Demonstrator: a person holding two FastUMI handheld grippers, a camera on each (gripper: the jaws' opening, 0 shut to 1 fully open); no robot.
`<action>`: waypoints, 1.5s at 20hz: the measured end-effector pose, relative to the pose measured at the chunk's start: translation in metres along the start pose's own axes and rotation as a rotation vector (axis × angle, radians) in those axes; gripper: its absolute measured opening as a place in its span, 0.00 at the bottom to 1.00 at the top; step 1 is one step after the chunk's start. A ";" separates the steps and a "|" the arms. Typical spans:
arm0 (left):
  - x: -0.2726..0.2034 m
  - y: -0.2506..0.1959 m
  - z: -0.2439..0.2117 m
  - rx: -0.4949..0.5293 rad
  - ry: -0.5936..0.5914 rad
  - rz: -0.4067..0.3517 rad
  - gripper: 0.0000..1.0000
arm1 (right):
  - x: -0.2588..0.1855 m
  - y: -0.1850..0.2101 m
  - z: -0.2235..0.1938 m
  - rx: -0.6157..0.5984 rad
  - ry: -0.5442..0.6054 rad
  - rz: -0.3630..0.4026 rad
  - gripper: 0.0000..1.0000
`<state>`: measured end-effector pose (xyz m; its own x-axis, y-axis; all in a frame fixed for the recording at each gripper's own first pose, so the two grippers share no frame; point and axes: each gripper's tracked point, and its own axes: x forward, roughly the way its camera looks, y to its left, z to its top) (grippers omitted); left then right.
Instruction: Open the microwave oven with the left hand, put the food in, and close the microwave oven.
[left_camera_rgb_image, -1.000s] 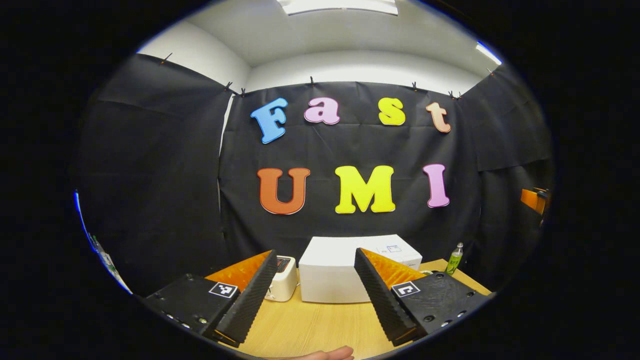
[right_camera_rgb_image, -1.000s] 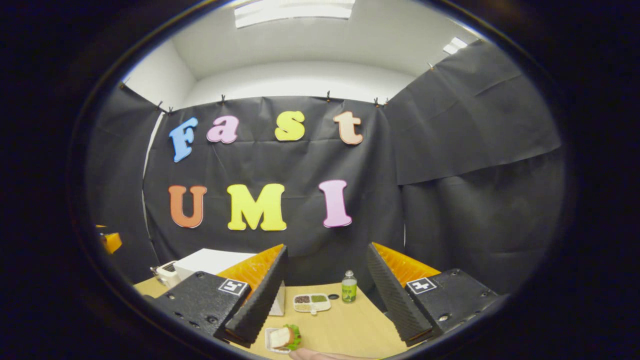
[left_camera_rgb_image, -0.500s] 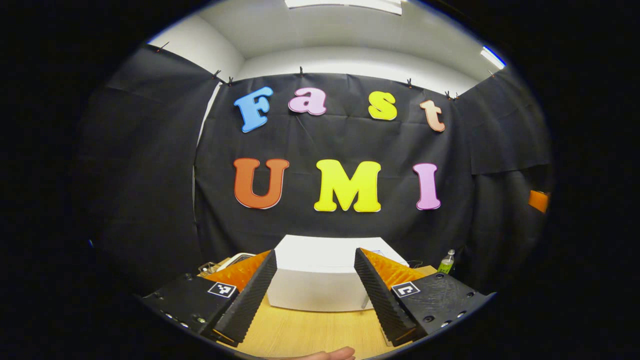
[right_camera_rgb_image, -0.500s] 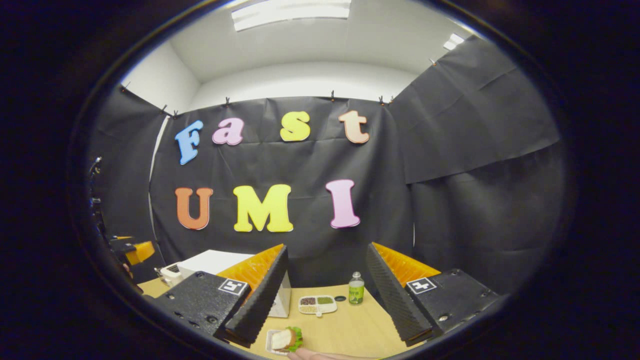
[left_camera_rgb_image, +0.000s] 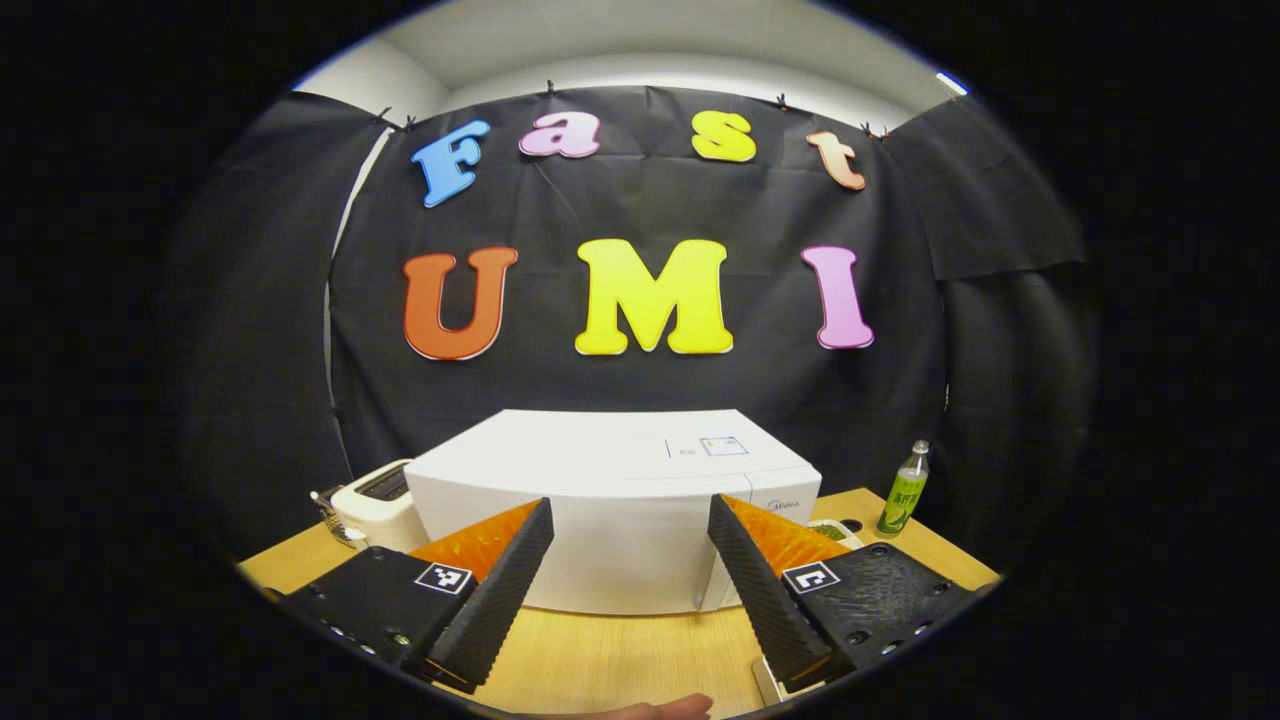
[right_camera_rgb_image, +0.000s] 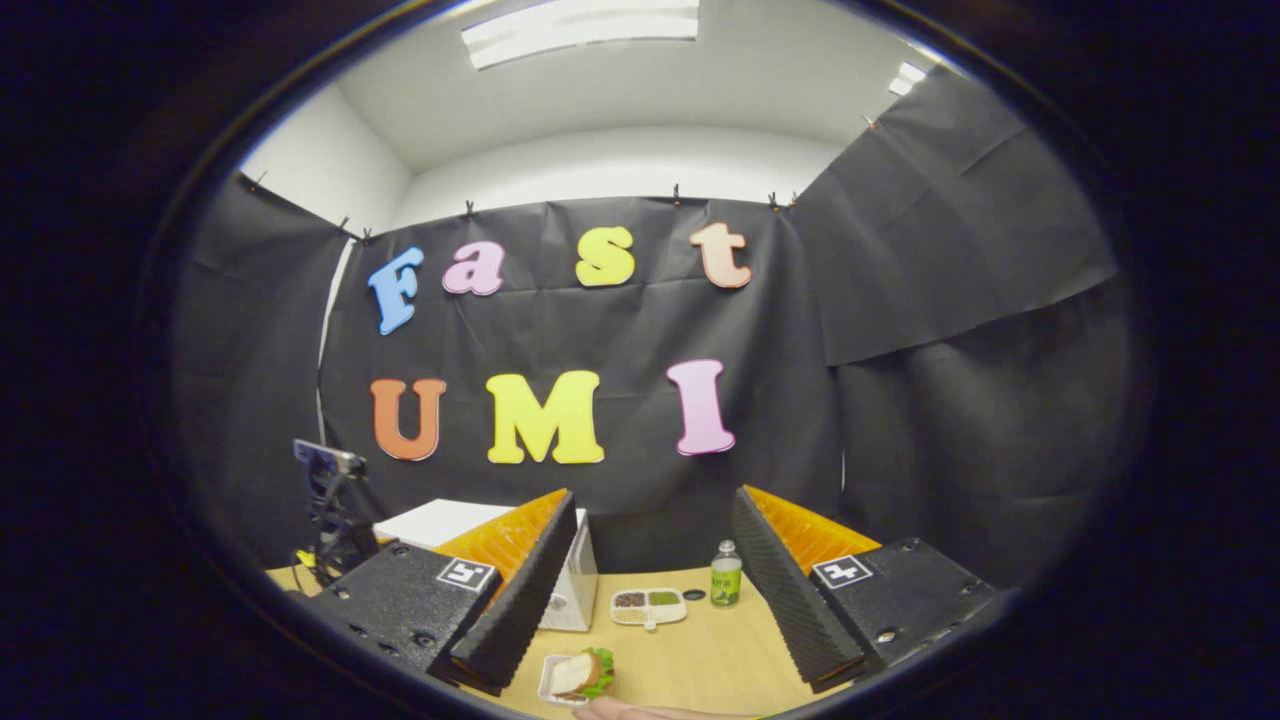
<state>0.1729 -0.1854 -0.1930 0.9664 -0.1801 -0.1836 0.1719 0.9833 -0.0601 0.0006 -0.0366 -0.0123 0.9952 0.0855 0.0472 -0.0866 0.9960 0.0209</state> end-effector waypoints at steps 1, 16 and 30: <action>0.010 -0.009 -0.013 0.001 0.019 -0.011 0.96 | -0.003 0.002 -0.001 0.000 -0.003 0.014 1.00; 0.092 -0.057 -0.097 0.017 0.088 -0.005 0.93 | -0.022 -0.005 -0.015 -0.032 -0.014 0.093 1.00; 0.094 -0.063 -0.104 0.031 0.088 -0.035 0.22 | -0.031 -0.007 -0.030 -0.028 0.005 0.107 1.00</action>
<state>0.2325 -0.2673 -0.3088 0.9393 -0.2148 -0.2674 0.2125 0.9764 -0.0379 -0.0281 -0.0454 -0.0440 0.9805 0.1918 0.0429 -0.1915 0.9814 -0.0115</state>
